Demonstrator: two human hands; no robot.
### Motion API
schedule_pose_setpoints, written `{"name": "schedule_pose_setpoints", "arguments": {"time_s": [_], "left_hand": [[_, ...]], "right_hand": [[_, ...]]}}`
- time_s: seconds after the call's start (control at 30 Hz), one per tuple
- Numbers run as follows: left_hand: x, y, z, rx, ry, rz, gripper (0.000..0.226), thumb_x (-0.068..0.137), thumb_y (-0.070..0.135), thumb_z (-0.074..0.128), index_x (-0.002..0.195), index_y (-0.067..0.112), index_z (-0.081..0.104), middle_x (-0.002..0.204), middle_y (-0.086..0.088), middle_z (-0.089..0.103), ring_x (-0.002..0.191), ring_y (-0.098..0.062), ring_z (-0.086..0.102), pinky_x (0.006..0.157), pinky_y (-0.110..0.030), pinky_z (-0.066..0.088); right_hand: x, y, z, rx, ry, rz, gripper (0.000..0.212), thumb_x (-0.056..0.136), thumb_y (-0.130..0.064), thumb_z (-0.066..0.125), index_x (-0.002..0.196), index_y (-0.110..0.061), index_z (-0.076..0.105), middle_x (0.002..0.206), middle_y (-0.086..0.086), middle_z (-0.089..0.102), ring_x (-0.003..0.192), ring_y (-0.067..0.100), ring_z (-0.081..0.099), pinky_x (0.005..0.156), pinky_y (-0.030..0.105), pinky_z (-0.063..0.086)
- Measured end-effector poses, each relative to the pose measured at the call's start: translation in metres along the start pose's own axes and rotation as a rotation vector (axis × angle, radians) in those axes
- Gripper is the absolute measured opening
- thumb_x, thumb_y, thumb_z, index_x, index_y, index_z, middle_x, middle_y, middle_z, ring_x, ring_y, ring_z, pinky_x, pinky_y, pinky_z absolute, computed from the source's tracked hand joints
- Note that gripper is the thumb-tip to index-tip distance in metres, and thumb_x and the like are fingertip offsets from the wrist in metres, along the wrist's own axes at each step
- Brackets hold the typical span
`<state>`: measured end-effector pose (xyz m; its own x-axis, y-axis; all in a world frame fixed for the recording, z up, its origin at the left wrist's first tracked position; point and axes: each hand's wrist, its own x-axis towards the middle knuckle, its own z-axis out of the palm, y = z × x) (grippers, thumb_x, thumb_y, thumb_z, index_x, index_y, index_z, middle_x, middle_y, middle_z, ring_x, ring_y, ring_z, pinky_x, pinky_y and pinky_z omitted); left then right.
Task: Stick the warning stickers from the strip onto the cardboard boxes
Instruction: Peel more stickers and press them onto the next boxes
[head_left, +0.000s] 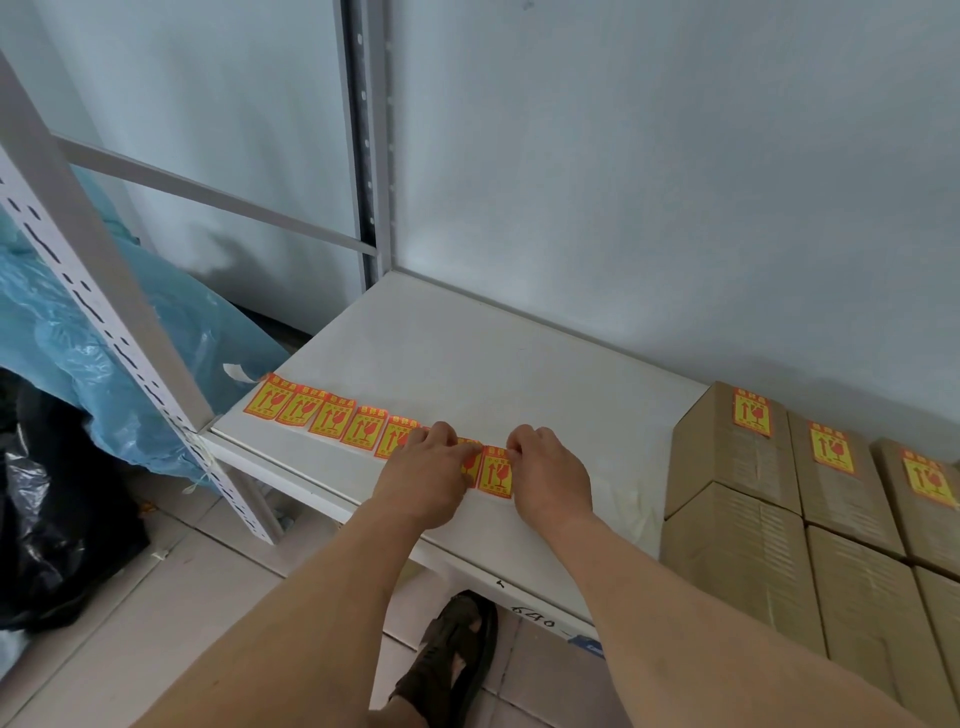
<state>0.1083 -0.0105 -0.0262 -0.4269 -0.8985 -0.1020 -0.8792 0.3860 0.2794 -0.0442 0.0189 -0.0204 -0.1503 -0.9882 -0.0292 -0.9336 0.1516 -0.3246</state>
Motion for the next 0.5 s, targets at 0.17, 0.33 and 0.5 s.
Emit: {"name": "schedule_pose_setpoints", "arguments": {"time_s": [0.17,0.33,0.5], "left_hand": [[0.0011,-0.0003,0.0000,-0.001,-0.007,-0.005,0.048,0.097,0.040,0.050,0.143,0.035,0.038,0.135,0.000,0.042,0.123,-0.022,0.037,0.104,-0.038,0.034],[0.0029,-0.0032,0.0006,0.000,-0.017,-0.001,0.047,0.097,0.041,0.046,0.143,0.034,0.038,0.135,-0.001,0.040,0.122,-0.024,0.036,0.103,-0.037,0.032],[0.0040,-0.0039,0.0003,-0.009,-0.020,-0.006,0.047,0.097,0.042,0.047,0.142,0.035,0.039,0.134,-0.001,0.040,0.122,-0.024,0.036,0.103,-0.037,0.032]], "right_hand": [[0.0040,0.0000,-0.0014,-0.106,-0.059,-0.106,0.033,0.095,-0.020,0.052,0.127,-0.030,0.054,0.114,0.003,0.051,0.096,0.025,0.060,0.069,0.031,0.042],[0.0062,-0.0007,0.0029,-0.108,-0.031,-0.102,0.026,0.094,-0.020,0.052,0.118,-0.027,0.058,0.112,0.002,0.049,0.090,0.025,0.059,0.065,0.029,0.036],[0.0068,0.0008,0.0066,-0.089,-0.009,-0.108,0.029,0.095,-0.021,0.049,0.122,-0.027,0.058,0.111,0.003,0.048,0.090,0.024,0.059,0.067,0.029,0.039]]}}
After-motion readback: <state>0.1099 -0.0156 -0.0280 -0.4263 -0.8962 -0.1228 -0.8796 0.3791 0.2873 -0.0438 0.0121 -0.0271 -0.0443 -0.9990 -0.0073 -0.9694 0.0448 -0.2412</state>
